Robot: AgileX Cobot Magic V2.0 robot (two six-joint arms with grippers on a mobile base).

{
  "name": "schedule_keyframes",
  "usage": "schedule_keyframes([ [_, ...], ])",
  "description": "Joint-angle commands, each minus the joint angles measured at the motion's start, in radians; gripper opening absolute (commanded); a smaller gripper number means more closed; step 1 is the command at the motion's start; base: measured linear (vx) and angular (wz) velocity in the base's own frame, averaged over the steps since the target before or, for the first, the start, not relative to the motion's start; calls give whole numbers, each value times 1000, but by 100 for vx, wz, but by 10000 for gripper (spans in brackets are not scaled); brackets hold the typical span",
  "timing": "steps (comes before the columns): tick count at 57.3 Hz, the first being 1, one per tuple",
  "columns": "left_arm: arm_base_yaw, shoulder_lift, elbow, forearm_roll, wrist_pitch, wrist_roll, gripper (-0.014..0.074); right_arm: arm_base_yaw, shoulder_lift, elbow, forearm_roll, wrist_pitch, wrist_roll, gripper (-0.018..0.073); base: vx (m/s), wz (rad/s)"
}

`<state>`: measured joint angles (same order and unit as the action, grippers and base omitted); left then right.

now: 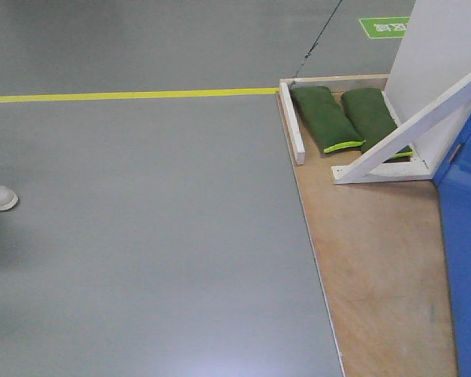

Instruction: Move to blue door and open it

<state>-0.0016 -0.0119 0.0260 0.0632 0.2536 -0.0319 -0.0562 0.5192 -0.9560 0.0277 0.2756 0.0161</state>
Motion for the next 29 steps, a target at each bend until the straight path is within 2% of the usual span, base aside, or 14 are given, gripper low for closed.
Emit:
schedule_keyframes([
  [1, -6, -11, -26, -6, -77, -1, 73, -7, 58, -60, -77, -185, -16, 12, 0, 0],
  [5, -6, -11, -26, -6, -77, -1, 73, -7, 120, -120, -152, -230, -16, 12, 0, 0],
  [10, -6, -11, -26, -6, -77, -1, 73, -7, 218, -245, -221, -214, -16, 12, 0, 0],
  [19, -6, -11, -26, -6, -77, -1, 73, -19, 361, -510, -237, -137, -16, 12, 0, 0],
  [25, -6, -11, -26, -6, -77, -1, 73, -129, 432, -678, -237, -113, -16, 12, 0, 0],
  [29, -6, -11, -26, -6, -77, -1, 73, -262, 462, -768, -237, -106, -16, 12, 0, 0],
])
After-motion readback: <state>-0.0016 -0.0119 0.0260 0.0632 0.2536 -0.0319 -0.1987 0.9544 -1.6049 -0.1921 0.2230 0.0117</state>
